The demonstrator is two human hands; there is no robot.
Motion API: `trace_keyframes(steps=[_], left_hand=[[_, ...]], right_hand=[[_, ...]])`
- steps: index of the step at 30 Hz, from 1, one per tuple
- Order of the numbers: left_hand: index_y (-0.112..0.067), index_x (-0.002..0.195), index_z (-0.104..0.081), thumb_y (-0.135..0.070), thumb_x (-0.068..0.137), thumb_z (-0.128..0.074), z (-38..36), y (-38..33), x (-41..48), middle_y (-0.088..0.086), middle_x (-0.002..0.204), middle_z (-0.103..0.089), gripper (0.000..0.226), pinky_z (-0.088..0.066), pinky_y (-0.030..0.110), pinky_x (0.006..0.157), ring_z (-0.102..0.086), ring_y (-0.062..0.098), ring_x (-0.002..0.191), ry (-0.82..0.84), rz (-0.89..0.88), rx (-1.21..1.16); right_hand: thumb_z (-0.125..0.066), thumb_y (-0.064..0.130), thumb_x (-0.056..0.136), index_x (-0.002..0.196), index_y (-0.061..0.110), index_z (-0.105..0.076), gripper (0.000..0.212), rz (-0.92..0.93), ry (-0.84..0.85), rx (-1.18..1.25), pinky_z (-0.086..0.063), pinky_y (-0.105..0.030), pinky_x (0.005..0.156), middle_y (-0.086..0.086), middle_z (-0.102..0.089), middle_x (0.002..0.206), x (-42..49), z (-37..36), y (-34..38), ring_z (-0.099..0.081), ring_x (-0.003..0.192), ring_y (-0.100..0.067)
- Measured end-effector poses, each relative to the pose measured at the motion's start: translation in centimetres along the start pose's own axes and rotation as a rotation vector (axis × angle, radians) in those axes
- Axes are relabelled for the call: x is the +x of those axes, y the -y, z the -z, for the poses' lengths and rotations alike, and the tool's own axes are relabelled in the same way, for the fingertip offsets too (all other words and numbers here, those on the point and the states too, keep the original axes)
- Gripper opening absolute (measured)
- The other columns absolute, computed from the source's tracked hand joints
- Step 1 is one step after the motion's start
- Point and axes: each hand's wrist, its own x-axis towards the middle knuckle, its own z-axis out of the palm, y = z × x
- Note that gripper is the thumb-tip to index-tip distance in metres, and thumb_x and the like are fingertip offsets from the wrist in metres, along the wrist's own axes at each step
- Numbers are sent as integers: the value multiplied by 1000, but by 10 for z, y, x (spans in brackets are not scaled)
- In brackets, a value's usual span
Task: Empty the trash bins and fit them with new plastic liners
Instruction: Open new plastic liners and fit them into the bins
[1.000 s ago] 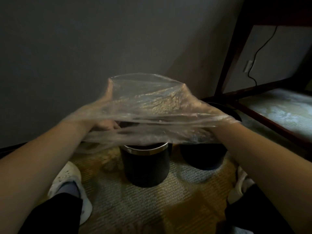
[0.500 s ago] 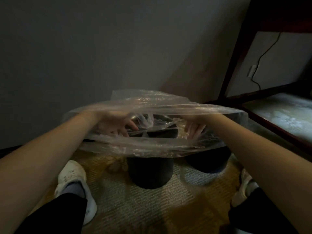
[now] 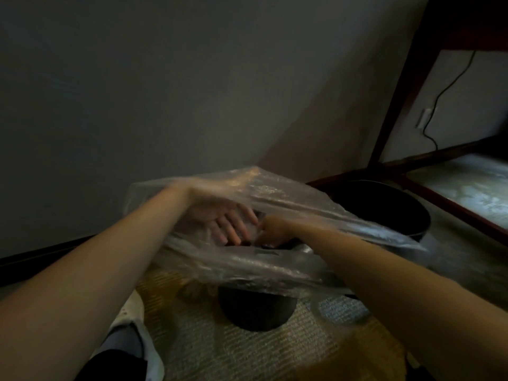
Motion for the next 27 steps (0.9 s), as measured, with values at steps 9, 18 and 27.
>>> trace_keyframes(steps=[9,18,27], left_hand=[[-18,126,-56,-33,106,-35,10,-1,34,1,102,-70,32,-54,29,72,-68,19,91,-267,-127,256],[-20,117,-64,-15,101,-47,6,45,51,-6,88,-68,24,-56,33,80,-67,10,82,-700,-427,367],[-21,110,-63,-43,85,-68,11,70,48,2,113,-56,33,-44,36,88,-49,23,113,-1054,-464,885]], right_hand=[[-53,17,101,140,3,-46,42,-199,232,-56,-39,-35,99,-15,-53,128,53,-16,-1,-44,136,-31],[-53,33,97,115,25,-65,23,237,8,-360,-50,-37,89,-2,-67,112,21,7,5,-61,100,-21],[-56,35,89,106,28,-58,19,418,-864,-478,-46,-30,65,4,-64,103,-41,42,-50,-63,91,-21]])
